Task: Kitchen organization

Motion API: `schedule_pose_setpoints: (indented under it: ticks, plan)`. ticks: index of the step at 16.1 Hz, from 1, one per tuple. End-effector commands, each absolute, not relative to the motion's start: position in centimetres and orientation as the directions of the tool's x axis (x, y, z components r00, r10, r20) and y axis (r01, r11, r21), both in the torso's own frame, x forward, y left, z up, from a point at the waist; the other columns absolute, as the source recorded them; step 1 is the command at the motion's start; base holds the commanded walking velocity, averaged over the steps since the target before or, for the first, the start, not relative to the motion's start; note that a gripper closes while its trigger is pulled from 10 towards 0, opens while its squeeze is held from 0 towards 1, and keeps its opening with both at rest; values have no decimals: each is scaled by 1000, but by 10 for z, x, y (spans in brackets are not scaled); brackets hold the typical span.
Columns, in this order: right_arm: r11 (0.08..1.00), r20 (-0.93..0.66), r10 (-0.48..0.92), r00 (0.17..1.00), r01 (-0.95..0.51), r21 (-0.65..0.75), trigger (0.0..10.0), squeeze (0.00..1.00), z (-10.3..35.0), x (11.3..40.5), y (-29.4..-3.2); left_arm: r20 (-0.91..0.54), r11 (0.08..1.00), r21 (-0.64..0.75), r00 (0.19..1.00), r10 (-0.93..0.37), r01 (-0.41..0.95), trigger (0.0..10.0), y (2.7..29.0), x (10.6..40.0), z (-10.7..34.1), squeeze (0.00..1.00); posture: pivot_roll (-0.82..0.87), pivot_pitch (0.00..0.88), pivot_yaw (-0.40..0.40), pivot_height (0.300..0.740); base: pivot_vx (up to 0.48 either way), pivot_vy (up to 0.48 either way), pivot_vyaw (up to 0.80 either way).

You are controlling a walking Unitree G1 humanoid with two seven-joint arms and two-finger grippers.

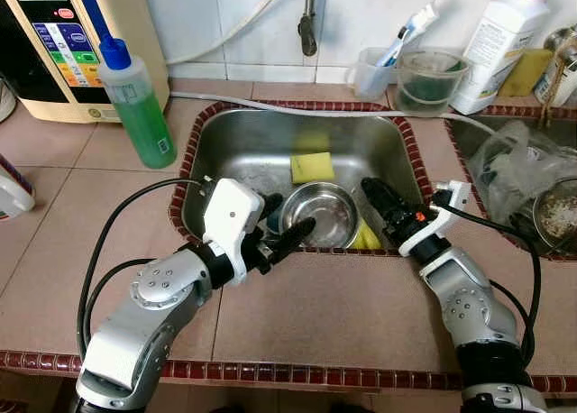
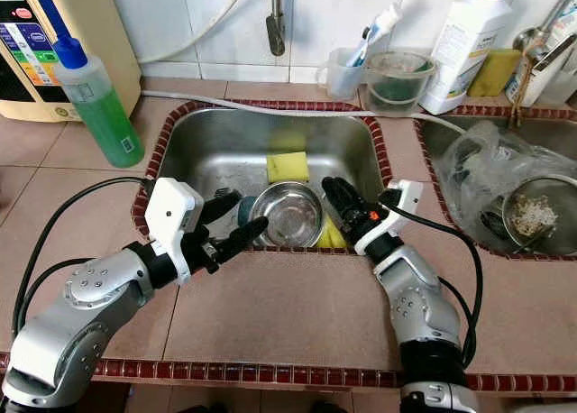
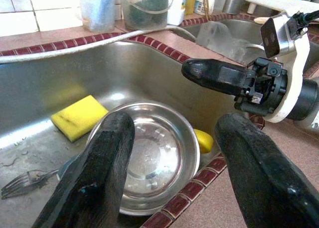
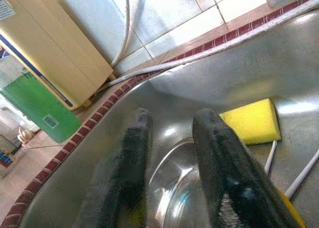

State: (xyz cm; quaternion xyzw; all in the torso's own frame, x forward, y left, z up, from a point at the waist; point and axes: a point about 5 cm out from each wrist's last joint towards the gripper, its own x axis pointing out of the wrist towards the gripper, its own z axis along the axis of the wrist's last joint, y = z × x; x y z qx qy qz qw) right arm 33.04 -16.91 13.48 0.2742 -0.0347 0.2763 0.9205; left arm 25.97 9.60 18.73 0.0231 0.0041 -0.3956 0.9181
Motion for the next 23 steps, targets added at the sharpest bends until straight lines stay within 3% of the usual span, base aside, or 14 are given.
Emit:
schedule_pose_setpoints:
  ticks: [1,6,8,12,14,16,19,23]
  plan:
    - [680,226,492,841,-533,503,10000,1000,136,332,-169,-19,682,51,684,-729,729,10000,97,259,191,0,-46,165,16,740,0,0,0]
    - [706,307,449,839,-544,454,10000,1000,155,333,-165,19,711,41,711,-703,702,10000,98,269,193,0,-54,108,3,740,0,0,0]
    - [699,328,458,826,-563,441,10000,1000,159,330,-157,42,785,-48,786,-617,618,10000,103,286,189,0,-79,64,-2,740,0,0,0]
    - [747,364,379,851,-513,422,10000,1000,170,321,-150,26,876,-61,878,-478,478,10000,105,306,181,0,-104,31,-5,740,0,0,0]
    - [824,340,315,886,-433,365,10000,1000,167,319,-153,22,884,-83,887,-461,461,10000,104,309,179,0,-105,17,-11,740,0,0,0]
    - [943,239,170,956,-228,241,10000,1000,151,316,-163,7,912,-46,913,-408,408,10000,99,320,162,0,-109,0,-20,740,0,0,0]
    - [987,217,50,975,-82,140,10000,1000,149,312,-171,27,932,-106,938,-346,347,10000,94,330,153,0,-121,0,-29,740,0,0,0]
    - [1000,214,-22,976,23,0,10000,1000,142,306,-169,99,948,-64,948,-304,310,10000,98,334,143,0,-134,0,-25,740,0,0,0]
